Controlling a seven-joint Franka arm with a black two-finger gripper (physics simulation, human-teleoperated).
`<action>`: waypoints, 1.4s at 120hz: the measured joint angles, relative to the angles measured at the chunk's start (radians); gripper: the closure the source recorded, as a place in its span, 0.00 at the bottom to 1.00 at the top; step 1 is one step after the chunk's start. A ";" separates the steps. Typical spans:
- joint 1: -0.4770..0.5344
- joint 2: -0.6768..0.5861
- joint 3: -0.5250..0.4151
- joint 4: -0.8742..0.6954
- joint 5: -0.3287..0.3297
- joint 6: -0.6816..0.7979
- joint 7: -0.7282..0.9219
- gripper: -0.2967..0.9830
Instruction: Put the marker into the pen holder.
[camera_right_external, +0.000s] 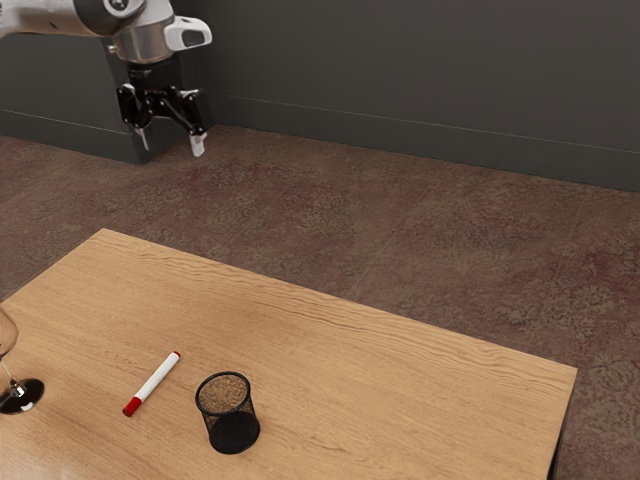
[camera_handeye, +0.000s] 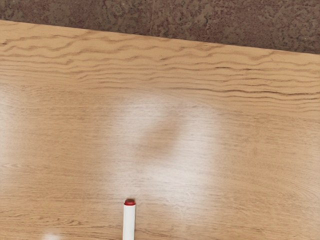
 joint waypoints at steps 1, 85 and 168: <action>0.000 0.000 0.000 0.000 0.000 0.000 0.000 0.23; -0.005 -0.039 0.019 -0.774 0.050 0.533 0.037 0.23; -0.001 -0.026 0.065 -1.018 0.049 0.878 0.219 0.23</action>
